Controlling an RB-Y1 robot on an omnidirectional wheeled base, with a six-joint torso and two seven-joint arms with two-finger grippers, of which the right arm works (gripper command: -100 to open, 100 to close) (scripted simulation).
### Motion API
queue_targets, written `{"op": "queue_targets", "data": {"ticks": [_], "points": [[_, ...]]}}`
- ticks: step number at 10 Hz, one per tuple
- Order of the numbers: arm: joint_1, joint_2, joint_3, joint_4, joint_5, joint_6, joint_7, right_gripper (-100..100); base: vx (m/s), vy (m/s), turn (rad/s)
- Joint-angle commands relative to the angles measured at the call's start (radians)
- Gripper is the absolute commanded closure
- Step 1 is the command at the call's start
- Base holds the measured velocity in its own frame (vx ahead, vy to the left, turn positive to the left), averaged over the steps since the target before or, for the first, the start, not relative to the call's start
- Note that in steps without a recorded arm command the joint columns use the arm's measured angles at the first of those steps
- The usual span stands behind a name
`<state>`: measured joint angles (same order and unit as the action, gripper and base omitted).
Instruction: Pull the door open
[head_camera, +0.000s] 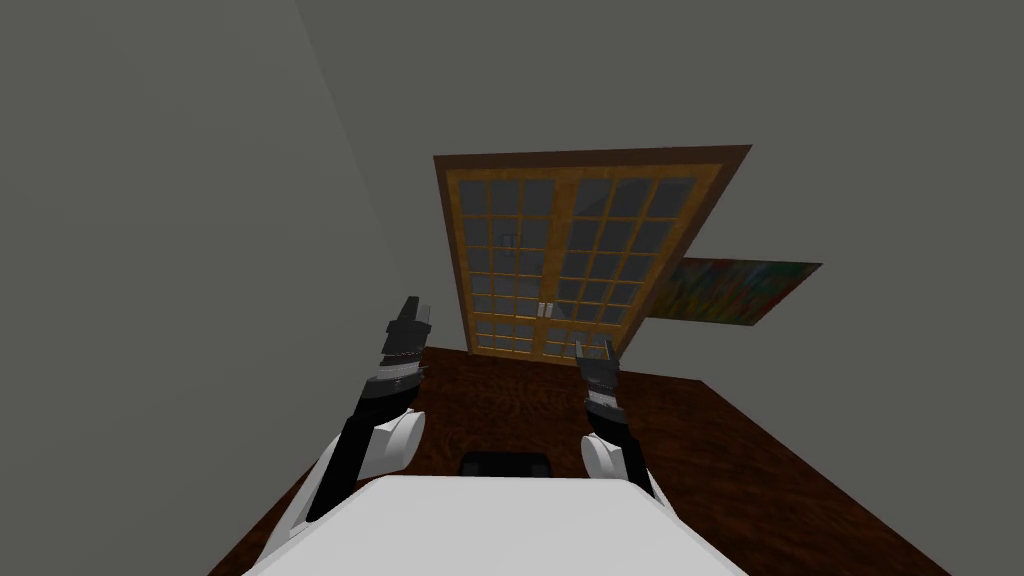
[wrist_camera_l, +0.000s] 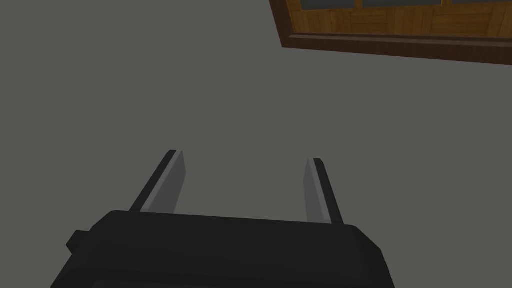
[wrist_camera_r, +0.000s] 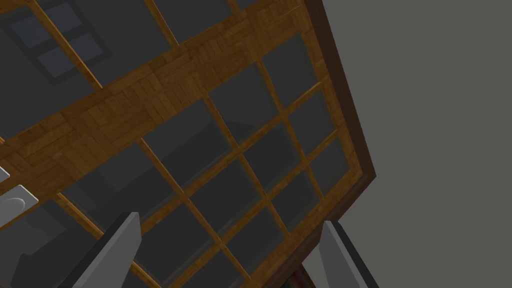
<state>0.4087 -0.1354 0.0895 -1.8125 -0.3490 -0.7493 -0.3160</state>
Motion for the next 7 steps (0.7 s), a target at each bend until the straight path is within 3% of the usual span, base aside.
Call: {"op": "queue_targets", "data": {"ticks": [1,7], "points": [[-0.004,-0.007,0.012,0.032,-0.022,-0.010,-0.038,-100,0.104,-0.039,0.088],[-0.026,-0.034,0.050,0.156,-0.107,-0.039,-0.174,-100,0.096,-0.035,0.069]]}}
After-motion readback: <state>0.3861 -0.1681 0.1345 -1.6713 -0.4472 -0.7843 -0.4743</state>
